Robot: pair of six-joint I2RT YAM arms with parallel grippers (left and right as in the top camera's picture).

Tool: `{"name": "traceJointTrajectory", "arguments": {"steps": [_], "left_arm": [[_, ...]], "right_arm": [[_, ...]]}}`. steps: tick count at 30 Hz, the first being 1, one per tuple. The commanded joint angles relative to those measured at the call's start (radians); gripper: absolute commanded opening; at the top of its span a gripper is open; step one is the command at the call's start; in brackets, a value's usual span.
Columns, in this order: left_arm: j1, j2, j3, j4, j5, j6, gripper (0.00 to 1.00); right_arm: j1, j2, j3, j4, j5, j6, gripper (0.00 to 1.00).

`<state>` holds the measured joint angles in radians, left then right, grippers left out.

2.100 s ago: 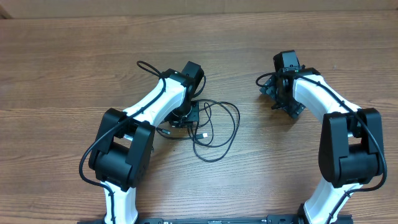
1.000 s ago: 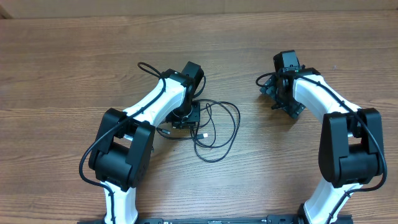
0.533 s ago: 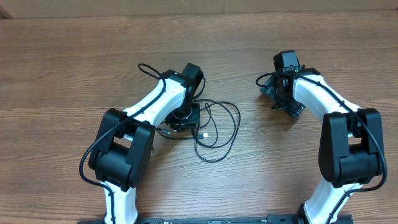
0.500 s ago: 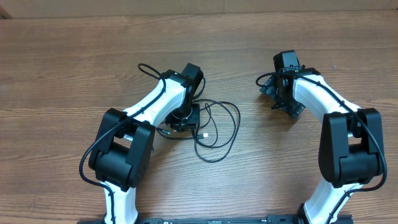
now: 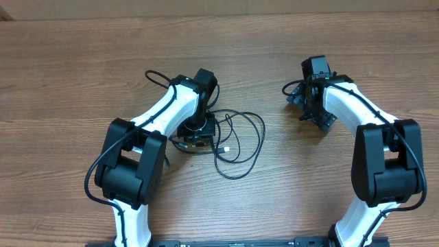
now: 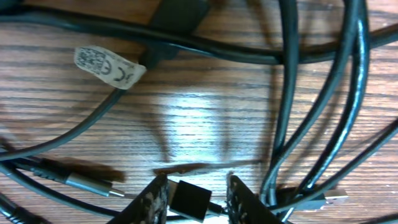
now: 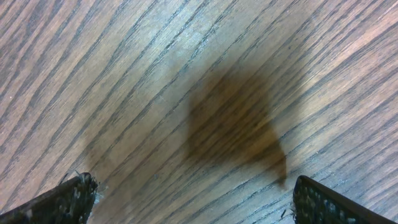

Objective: Untangle cables

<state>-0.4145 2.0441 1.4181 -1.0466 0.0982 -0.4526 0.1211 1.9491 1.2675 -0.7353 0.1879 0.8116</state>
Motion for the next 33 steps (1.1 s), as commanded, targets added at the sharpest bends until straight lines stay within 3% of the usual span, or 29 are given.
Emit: {"name": "traceJointTrajectory", "arguments": {"steps": [1, 11, 27, 33], "left_arm": [[0.003, -0.017, 0.041, 0.000, 0.048, 0.011, 0.29], [0.001, -0.017, 0.124, 0.020, 0.060, -0.006, 0.27], [-0.050, -0.011, 0.093, 0.111, -0.098, -0.019, 0.17], [-0.052, -0.009, 0.093, 0.119, -0.097, -0.019, 0.13]], "right_arm": [[-0.001, -0.011, -0.005, 0.002, 0.008, 0.003, 1.00], [-0.001, -0.011, -0.005, 0.002, 0.008, 0.003, 1.00], [-0.001, -0.011, -0.005, 0.002, 0.008, 0.003, 1.00], [-0.001, -0.011, -0.005, 0.002, 0.008, 0.003, 1.00]]}}
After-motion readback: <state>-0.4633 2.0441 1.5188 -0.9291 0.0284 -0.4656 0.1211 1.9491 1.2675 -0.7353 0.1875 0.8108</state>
